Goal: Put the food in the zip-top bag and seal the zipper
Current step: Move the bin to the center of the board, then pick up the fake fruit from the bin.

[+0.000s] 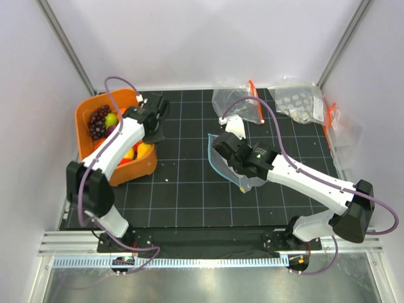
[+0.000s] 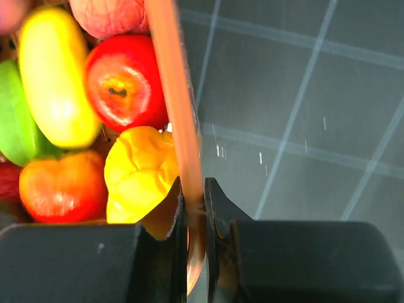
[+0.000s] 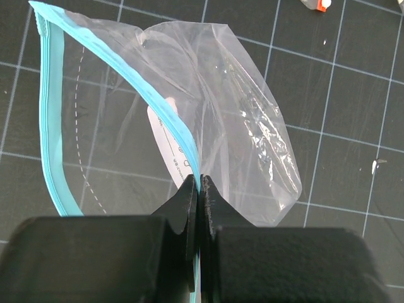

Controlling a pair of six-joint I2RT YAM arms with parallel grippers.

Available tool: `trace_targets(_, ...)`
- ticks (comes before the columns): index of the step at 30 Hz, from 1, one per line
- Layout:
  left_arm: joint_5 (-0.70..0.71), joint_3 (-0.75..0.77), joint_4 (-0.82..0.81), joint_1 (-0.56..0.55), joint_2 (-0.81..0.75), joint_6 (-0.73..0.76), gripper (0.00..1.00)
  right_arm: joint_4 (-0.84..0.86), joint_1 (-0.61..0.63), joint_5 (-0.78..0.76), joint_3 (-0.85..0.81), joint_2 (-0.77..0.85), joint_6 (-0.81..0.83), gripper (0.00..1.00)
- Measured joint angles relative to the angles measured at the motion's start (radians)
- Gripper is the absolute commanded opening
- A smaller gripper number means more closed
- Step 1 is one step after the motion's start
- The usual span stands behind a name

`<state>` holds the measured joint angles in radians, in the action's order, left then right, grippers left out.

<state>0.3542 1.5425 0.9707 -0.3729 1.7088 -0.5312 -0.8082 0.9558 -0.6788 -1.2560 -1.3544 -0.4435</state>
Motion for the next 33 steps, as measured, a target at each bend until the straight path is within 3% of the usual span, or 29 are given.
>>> trace_targets(9, -0.058, -0.216, 0.003, -0.203, -0.369, -0.115, 0.08, 0.011, 0.000, 0.021, 0.046, 0.002, -0.003, 0.01)
trace_targets(12, -0.099, -0.256, -0.028, -0.262, -0.379, -0.128, 0.08, 0.018, 0.000, 0.024, 0.046, 0.002, -0.003, 0.01)
trace_targets(16, -0.109, -0.241, -0.067, -0.287, -0.264, -0.119, 0.06, 0.023, 0.000, 0.032, 0.046, 0.005, -0.007, 0.01)
trace_targets(18, -0.101, -0.215, -0.083, -0.288, -0.196, -0.110, 0.17, 0.023, 0.000, 0.034, 0.046, 0.011, -0.008, 0.01)
trace_targets(19, -0.093, -0.193, -0.087, -0.290, -0.161, -0.103, 0.43, 0.022, 0.000, 0.035, 0.046, 0.016, -0.008, 0.01)
trace_targets(21, -0.088, -0.145, -0.097, -0.298, -0.114, -0.079, 0.59, 0.021, 0.000, 0.035, 0.046, 0.028, -0.010, 0.01)
trace_targets(22, -0.077, -0.120, -0.099, -0.305, -0.104, -0.075, 0.71, 0.021, 0.000, 0.035, 0.046, 0.034, -0.011, 0.01)
trace_targets(27, -0.030, -0.026, -0.093, -0.361, -0.153, -0.061, 0.89, 0.011, 0.000, 0.031, 0.046, 0.058, -0.011, 0.01)
trace_targets(31, 0.008, 0.025, -0.053, -0.351, -0.248, -0.051, 0.91, 0.010, 0.000, 0.030, 0.046, 0.067, -0.011, 0.01)
trace_targets(33, 0.010, 0.049, -0.043, -0.288, -0.286, -0.042, 0.93, 0.008, 0.000, 0.031, 0.046, 0.068, -0.011, 0.01)
